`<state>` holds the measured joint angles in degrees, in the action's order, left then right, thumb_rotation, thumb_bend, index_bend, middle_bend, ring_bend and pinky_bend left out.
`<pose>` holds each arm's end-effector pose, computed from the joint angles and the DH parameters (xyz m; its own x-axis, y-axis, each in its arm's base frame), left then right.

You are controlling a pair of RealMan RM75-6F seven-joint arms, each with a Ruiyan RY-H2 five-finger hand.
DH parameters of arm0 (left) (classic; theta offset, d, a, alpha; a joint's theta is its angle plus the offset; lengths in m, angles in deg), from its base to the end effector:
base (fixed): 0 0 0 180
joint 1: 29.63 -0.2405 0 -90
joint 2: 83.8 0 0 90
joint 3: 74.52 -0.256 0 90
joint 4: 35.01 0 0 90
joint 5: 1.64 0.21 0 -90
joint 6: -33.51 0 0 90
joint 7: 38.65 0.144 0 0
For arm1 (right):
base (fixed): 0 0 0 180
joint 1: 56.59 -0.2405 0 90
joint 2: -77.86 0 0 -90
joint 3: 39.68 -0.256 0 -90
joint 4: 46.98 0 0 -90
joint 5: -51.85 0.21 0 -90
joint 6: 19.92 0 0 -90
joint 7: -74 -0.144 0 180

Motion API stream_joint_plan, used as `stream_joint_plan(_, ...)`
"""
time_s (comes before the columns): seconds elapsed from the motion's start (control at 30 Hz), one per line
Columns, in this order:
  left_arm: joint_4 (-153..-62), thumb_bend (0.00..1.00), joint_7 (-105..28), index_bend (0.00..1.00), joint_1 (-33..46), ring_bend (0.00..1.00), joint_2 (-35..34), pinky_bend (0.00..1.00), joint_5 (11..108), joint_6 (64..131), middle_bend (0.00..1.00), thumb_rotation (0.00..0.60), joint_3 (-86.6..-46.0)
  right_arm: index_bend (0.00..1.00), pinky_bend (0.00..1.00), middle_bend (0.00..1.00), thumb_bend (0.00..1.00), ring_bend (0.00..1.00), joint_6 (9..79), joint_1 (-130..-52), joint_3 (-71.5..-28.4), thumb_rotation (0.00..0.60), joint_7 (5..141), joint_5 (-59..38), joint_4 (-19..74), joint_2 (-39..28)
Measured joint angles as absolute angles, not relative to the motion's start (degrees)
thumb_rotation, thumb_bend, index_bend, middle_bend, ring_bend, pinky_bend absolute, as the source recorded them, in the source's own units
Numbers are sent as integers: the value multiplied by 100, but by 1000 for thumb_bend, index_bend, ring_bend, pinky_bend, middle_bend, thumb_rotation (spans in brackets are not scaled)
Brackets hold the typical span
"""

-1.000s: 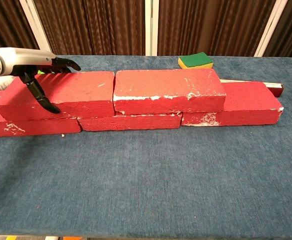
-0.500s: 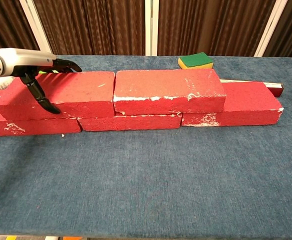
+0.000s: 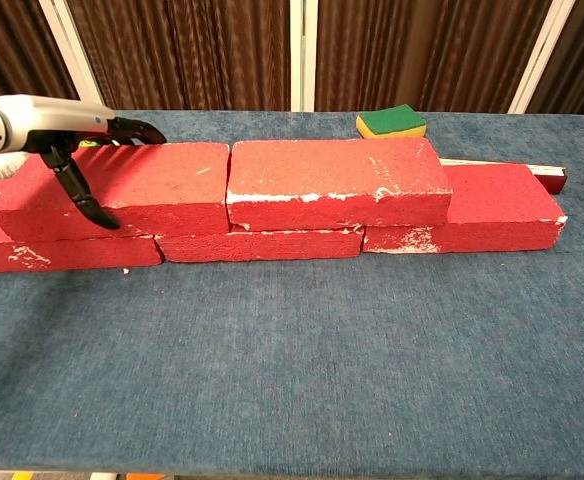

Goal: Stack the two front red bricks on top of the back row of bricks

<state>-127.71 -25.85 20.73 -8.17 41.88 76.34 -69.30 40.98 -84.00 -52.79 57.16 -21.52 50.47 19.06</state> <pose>-0.1681 0.3536 0.0165 0.3215 0.5394 0.7782 0.9468 -0.1975 -0.2542 -0.2243 -0.3207 0.1610 0.0756 -0.1609 0.9841 -0.9865 -0.1561 0.0502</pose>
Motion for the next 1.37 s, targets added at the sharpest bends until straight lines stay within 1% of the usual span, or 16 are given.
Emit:
stream_joint_plan(0.27, -12988, 17, -2618, 0, 2013, 0, -970, 0, 4358, 7756, 0, 600, -6918, 0, 0, 0, 0, 0, 4107, -8387, -5281, 600, 5706, -2159, 5051, 1924)
stream_joint_plan(0.43, -13437, 9, -2591, 0, 1938, 0, -1244, 0, 4467, 7936, 0, 600, -6918, 0, 0, 0, 0, 0, 4114, -8367, -5275, 600, 5730, -2157, 5068, 1972)
stream_joint_plan(0.53, -13842, 9, -2594, 0, 1803, 0, -1481, 0, 4647, 8236, 0, 600, -6908, 0, 0, 0, 0, 0, 4141, -8308, -5226, 600, 5768, -2173, 5075, 2020)
stream_joint_plan(0.67, -14209, 10, -2559, 0, 1458, 0, -1699, 0, 5081, 9081, 0, 600, -6918, 0, 0, 0, 0, 0, 4355, -8128, -5086, 600, 5957, -2268, 5072, 2049)
stream_joint_plan(0.77, -14392, 9, -2560, 0, 1025, 0, -1857, 0, 5668, 10001, 0, 600, -7000, 0, 0, 0, 0, 0, 4699, -7910, -4948, 600, 6249, -2360, 5024, 2008)
stream_joint_plan(0.8, -14436, 9, -2573, 0, 804, 0, -1922, 0, 5949, 10390, 0, 600, -7059, 0, 0, 0, 0, 0, 4826, -7826, -4898, 600, 6355, -2387, 5001, 1985)
stream_joint_plan(0.9, -14474, 10, -2622, 0, 134, 0, -2080, 0, 6678, 11265, 0, 600, -7302, 0, 0, 0, 0, 0, 5272, -7487, -4697, 600, 6737, -2477, 4897, 1887)
stream_joint_plan(1.0, -14355, 10, -2650, 0, -557, 0, -2139, 0, 7275, 11925, 0, 600, -7640, 0, 0, 0, 0, 0, 5662, -7119, -4474, 600, 7057, -2549, 4740, 1746)
stream_joint_plan(1.1, -14020, 9, -2678, 0, -1141, 0, -2045, 0, 7745, 12391, 0, 600, -7986, 0, 0, 0, 0, 0, 6000, -6836, -4329, 600, 7267, -2602, 4538, 1561)
stream_joint_plan(1.2, -13626, 9, -2845, 0, -1604, 0, -1818, 0, 8049, 12706, 0, 600, -8223, 0, 0, 0, 0, 0, 6318, -6551, -4205, 600, 7391, -2660, 4331, 1366)
stream_joint_plan(1.37, -13038, 9, -3097, 0, -2153, 0, -1430, 0, 8262, 13126, 0, 600, -8343, 0, 0, 0, 0, 0, 6614, -6168, -4020, 600, 7364, -2777, 4101, 1166)
